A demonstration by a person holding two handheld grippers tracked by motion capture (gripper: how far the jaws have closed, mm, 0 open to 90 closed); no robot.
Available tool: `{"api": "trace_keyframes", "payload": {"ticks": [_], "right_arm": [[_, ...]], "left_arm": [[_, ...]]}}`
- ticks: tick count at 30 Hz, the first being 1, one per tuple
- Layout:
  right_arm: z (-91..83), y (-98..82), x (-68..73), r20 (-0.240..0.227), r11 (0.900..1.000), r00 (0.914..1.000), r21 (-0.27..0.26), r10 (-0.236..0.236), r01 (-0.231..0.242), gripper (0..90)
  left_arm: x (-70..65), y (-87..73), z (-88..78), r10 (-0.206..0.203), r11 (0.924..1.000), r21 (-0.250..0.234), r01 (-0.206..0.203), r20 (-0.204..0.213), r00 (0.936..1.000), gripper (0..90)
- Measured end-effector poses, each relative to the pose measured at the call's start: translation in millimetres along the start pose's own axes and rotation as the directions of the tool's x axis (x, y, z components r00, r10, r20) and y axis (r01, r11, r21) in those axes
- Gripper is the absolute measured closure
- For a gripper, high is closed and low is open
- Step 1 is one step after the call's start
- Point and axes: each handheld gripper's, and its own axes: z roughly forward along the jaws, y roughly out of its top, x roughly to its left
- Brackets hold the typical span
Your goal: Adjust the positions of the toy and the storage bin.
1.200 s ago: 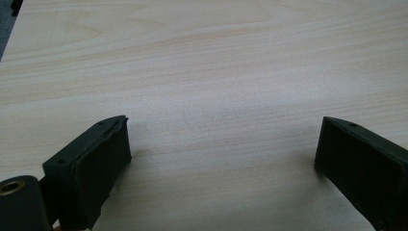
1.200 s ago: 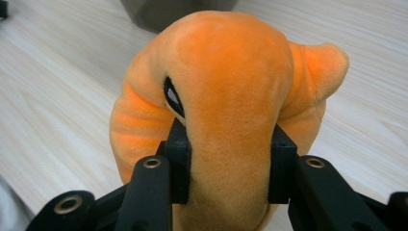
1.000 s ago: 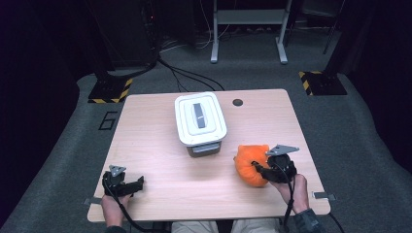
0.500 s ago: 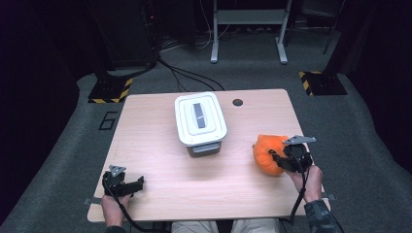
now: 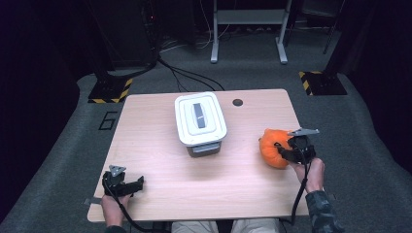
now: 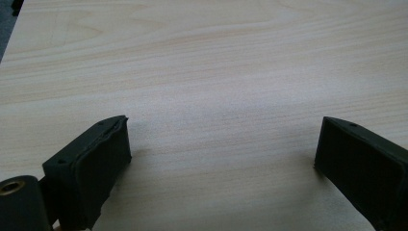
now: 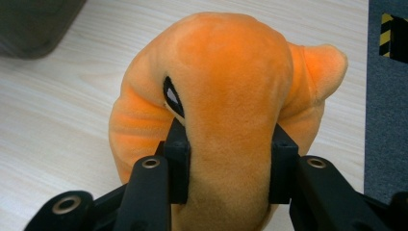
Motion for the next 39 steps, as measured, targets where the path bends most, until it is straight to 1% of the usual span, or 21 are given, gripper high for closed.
{"api": "trace_keyframes", "payload": {"ticks": [2, 5, 7, 15, 16, 17, 18, 20, 21, 26, 28, 32, 36, 38, 39], "right_arm": [[3.0, 1.4, -3.4, 0.006, 1.0, 0.9999, 0.003, 0.015, -0.015, 62.1], [5.4, 2.3, -6.4, 0.016, 1.0, 0.9998, 0.003, 0.016, -0.016, 62.1], [8.7, 3.5, -10.2, 0.021, 1.0, 0.9994, 0.003, 0.029, -0.03, 61.9], [14.7, 6.1, -16.1, 0.029, 0.999, 0.9987, 0.0, 0.042, -0.042, 61.3], [18.4, 4.6, -16.5, 0.025, 0.999, 0.9984, 0.012, 0.05, -0.05, 61.1], [20.8, 3.4, -16.8, 0.029, 0.999, 0.9985, 0.019, 0.047, -0.048, 61.0], [23.1, 1.1, -17.0, 0.031, 0.999, 0.9983, 0.019, 0.048, -0.049, 61.0], [23.9, -2.4, -18.8, 0.029, 0.997, 0.9971, 0.01, 0.07, -0.071, 61.0], [24.2, -3.4, -18.9, 0.027, 0.997, 0.997, 0.016, 0.073, -0.073, 60.8], [25.3, -6.0, -16.0, 0.04, 0.999, 0.9982, 0.02, 0.045, -0.046, 58.5], [25.4, -6.1, -15.1, 0.043, 0.999, 0.9981, 0.024, 0.045, -0.046, 57.6], [26.3, -7.4, -15.1, 0.046, 0.998, 0.9972, 0.018, 0.06, -0.061, 47.0], [23.7, -6.1, -16.2, 0.037, 0.996, 0.9958, 0.004, 0.084, -0.084, 28.3], [21.4, -3.8, -15.9, 0.025, 0.995, 0.9951, -0.004, 0.096, -0.096, 21.1], [19.9, -2.1, -14.7, 0.031, 0.996, 0.9951, -0.011, 0.094, -0.094, 17.8]], "left_arm": [[0.0, 0.0, 0.0, 0.0, 1.0, 0.0, 0.0, 0.0, 1.0, 4.8], [0.0, 0.0, 0.0, 0.0, 1.0, 0.0, 0.0, 0.0, 1.0, 4.8], [0.0, 0.0, 0.0, 0.0, 1.0, 0.0, 0.0, 0.0, 1.0, 4.8], [0.0, 0.0, 0.0, 0.0, 1.0, 0.0, 0.0, 0.0, 1.0, 4.8], [0.0, 0.0, 0.0, 0.0, 1.0, 0.0, 0.0, 0.0, 1.0, 4.8], [0.0, 0.0, 0.0, 0.0, 1.0, 0.0, 0.0, 0.0, 1.0, 4.8], [0.0, 0.0, 0.0, 0.0, 1.0, 0.0, 0.0, 0.0, 1.0, 4.8], [0.0, 0.0, 0.0, 0.0, 1.0, 0.0, 0.0, 0.0, 1.0, 4.8], [0.0, 0.0, 0.0, 0.0, 1.0, 0.0, 0.0, 0.0, 1.0, 4.8], [-0.1, 0.0, 0.0, 0.0, 1.0, 0.0, 0.0, 0.0, 1.0, 4.8], [-0.1, 0.0, -0.1, 0.001, 1.0, 0.001, -0.001, 0.0, 1.0, 4.8], [-0.2, 0.0, -0.1, 0.002, 1.0, 0.0, -0.002, -0.002, 1.0, 4.8], [-0.7, -0.1, -0.3, 0.001, 1.0, -0.001, -0.001, -0.006, 1.0, 4.8], [-1.1, -0.2, -0.5, 0.004, 1.0, -0.004, -0.004, -0.01, 0.9999, 4.8], [-2.2, -0.4, -1.2, 0.012, 0.9999, -0.005, -0.012, -0.019, 0.9997, 4.8]]}}
